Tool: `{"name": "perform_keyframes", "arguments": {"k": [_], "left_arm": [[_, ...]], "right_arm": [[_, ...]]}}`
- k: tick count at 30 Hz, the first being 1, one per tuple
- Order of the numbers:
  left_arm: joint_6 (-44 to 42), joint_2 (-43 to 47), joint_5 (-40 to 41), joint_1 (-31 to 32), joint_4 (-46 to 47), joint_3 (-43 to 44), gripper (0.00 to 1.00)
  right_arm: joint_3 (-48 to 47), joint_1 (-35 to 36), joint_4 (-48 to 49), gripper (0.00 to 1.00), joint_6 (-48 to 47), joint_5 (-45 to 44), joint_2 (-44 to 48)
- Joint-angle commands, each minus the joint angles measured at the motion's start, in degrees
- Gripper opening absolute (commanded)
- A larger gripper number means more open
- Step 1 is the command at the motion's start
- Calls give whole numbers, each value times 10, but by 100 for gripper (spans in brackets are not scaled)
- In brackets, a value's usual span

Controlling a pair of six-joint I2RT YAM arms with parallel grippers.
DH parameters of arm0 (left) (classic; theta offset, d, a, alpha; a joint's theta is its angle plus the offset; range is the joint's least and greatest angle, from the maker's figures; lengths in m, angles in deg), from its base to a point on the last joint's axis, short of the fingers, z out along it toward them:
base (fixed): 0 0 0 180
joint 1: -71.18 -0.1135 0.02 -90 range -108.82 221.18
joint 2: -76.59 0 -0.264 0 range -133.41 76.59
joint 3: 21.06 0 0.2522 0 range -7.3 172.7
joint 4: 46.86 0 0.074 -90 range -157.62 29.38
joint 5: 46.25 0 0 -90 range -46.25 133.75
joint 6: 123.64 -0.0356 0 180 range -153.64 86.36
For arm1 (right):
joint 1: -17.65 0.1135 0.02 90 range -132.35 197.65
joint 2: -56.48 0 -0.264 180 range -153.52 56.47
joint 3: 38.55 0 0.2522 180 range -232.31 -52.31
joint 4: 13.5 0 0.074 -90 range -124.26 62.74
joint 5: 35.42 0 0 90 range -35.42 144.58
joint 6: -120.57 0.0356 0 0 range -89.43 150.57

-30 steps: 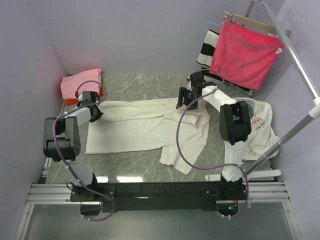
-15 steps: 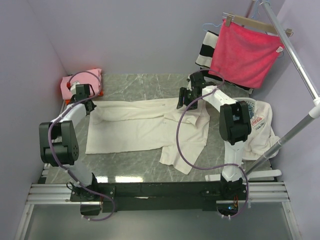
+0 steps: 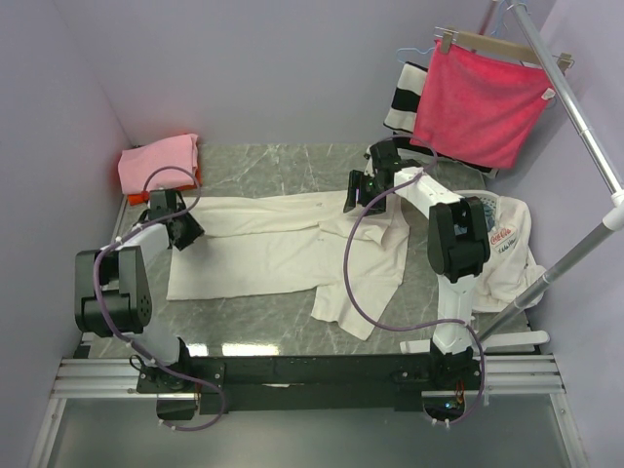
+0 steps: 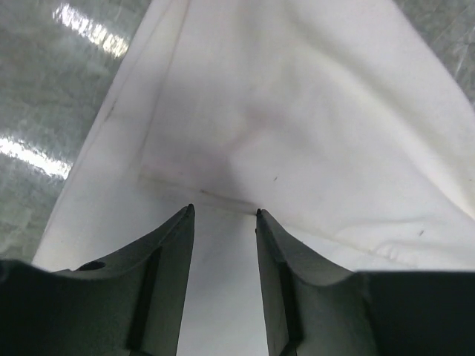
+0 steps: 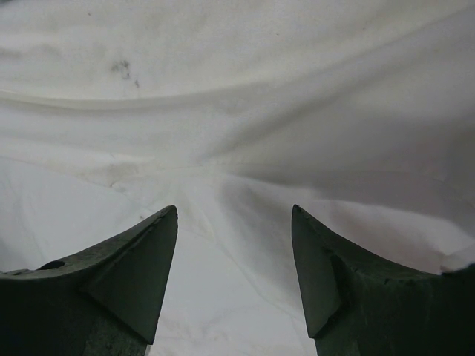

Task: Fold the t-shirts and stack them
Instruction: Fold the tshirt

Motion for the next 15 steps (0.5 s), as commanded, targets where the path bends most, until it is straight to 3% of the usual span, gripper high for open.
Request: {"name": "perform_keyframes", "arguments": {"k": [1, 7, 15], "left_arm": [[30, 44, -11, -2, 46, -29, 45], [35, 41, 0, -2, 67, -44, 44], [56, 25, 55, -1, 106, -50, 34]], "right_arm": [[-6, 4, 4, 70, -7, 6, 3], [-12, 7, 2, 70, -8, 9, -2], [-18, 8, -6, 70, -13, 7, -9]]}}
